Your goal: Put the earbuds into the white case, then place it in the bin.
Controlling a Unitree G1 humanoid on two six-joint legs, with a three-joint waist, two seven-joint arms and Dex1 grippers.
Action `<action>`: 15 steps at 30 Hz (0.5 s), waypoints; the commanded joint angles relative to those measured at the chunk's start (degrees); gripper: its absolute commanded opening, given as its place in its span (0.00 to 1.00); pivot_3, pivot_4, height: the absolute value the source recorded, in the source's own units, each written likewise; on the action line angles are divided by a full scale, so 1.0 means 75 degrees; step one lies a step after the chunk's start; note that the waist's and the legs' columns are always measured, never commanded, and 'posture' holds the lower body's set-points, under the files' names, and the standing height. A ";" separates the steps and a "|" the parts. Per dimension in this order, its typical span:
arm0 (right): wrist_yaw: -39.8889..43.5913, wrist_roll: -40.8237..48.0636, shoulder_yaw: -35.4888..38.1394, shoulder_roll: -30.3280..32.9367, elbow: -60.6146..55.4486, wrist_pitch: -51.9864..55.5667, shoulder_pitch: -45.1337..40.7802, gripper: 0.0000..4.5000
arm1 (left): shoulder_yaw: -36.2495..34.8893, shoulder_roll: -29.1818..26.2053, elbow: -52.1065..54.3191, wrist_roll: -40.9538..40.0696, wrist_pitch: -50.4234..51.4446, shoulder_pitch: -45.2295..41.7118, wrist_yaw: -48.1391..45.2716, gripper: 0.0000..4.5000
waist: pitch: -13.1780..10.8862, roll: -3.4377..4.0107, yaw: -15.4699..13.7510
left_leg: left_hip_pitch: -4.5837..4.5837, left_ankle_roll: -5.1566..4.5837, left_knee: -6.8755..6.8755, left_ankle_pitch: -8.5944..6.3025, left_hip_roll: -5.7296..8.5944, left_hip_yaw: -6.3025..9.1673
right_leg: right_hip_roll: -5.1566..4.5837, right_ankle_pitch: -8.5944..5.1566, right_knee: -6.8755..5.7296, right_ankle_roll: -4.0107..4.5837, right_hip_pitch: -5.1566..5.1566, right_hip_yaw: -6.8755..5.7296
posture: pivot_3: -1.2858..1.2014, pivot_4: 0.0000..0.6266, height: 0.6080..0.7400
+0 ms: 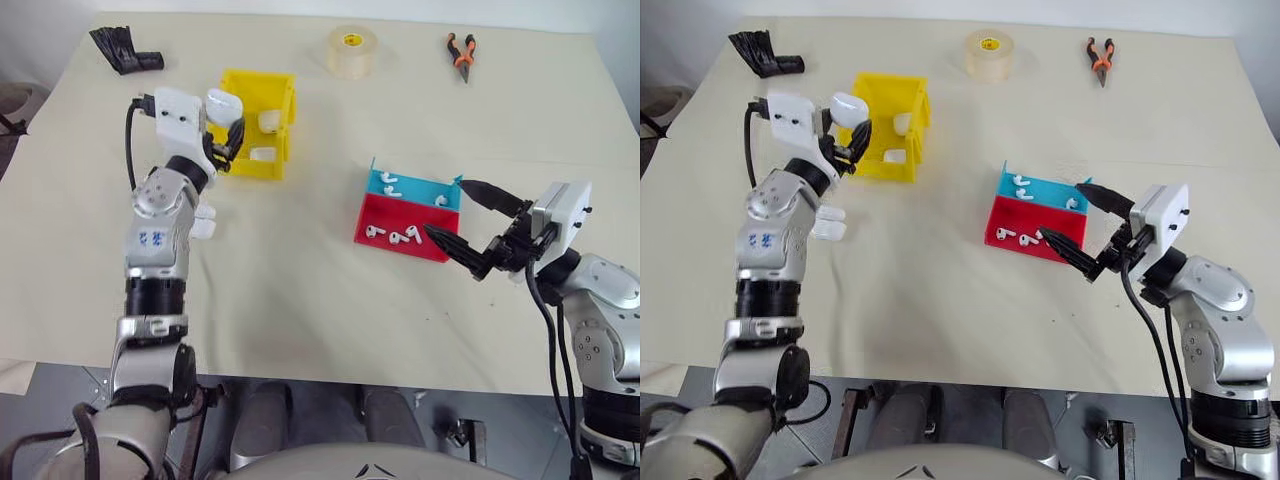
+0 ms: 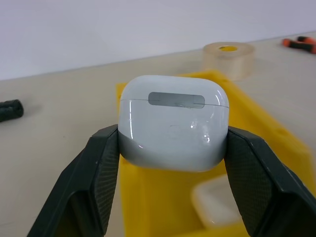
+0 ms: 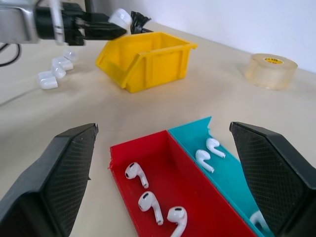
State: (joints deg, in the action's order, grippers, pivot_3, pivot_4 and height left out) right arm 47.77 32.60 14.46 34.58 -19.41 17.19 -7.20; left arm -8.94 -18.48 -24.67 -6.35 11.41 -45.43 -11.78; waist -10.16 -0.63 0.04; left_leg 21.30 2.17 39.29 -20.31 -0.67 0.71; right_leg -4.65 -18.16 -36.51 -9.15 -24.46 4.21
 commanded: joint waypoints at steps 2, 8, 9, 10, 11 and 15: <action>-0.0122 0.0016 -0.0008 -0.0135 -0.0174 -0.0250 -0.0067 1.00 | 0.0166 0.0031 -0.0814 0.0008 -0.0562 -0.0615 -0.0437 0.79 | 0.0000 0.0000 0.0005 | 0.0001 0.0000 -0.0006 0.0000 -0.0001 -0.0008 | -0.0001 0.0000 0.0003 0.0000 -0.0001 -0.0013 | 0.52 0.24 1.00; -0.0286 0.0031 -0.0106 -0.0216 -0.0352 -0.0212 -0.0043 1.00 | 0.0296 -0.0077 -0.0462 -0.0061 -0.0619 -0.0487 -0.0999 1.00 | 0.0000 0.0000 0.0026 | -0.0001 0.0006 -0.0008 0.0003 -0.0006 -0.0013 | -0.0002 0.0000 -0.0001 0.0001 -0.0004 -0.0025 | 0.52 0.24 1.00; -0.0309 0.0031 -0.0124 -0.0224 -0.0376 -0.0199 -0.0048 1.00 | 0.0284 -0.0111 -0.0330 -0.0070 -0.0581 -0.0426 -0.1039 1.00 | 0.0000 0.0000 0.0027 | -0.0001 0.0009 -0.0007 0.0005 -0.0007 -0.0012 | -0.0002 0.0000 -0.0003 0.0001 -0.0004 -0.0027 | 0.52 0.24 1.00; -0.0328 0.0037 -0.0136 -0.0226 -0.0398 -0.0187 -0.0053 1.00 | 0.0292 -0.0175 -0.0155 -0.0079 -0.0510 -0.0338 -0.1136 1.00 | 0.0000 0.0000 0.0030 | -0.0002 0.0009 -0.0007 0.0005 -0.0007 -0.0012 | -0.0002 0.0000 -0.0005 0.0001 -0.0004 -0.0027 | 0.52 0.24 1.00; -0.0345 0.0046 -0.0140 -0.0225 -0.0409 -0.0179 -0.0053 1.00 | 0.0302 -0.0251 0.0094 -0.0077 -0.0490 -0.0200 -0.1233 1.00 | 0.0000 0.0001 0.0033 | -0.0002 0.0010 -0.0007 0.0006 -0.0008 -0.0012 | -0.0001 0.0000 -0.0005 0.0001 -0.0005 -0.0027 | 0.52 0.24 1.00; -0.0358 0.0059 -0.0152 -0.0161 -0.0401 -0.0171 -0.0066 1.00 | 0.0377 -0.0633 0.1263 -0.0487 -0.0213 0.0549 -0.2276 1.00 | 0.0001 0.0001 0.0037 | -0.0003 0.0010 -0.0007 0.0005 -0.0010 -0.0012 | -0.0002 0.0000 -0.0008 0.0001 -0.0005 -0.0026 | 0.52 0.24 1.00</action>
State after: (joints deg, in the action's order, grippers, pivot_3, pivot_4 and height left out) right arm 45.34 32.63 12.70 33.13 -20.27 16.38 -7.47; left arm -6.22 -22.06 -20.30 -7.91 9.36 -42.55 -25.38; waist -10.15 -0.62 0.31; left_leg 21.28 2.24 39.24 -20.27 -0.74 0.62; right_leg -4.67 -18.16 -36.57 -9.13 -24.50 4.01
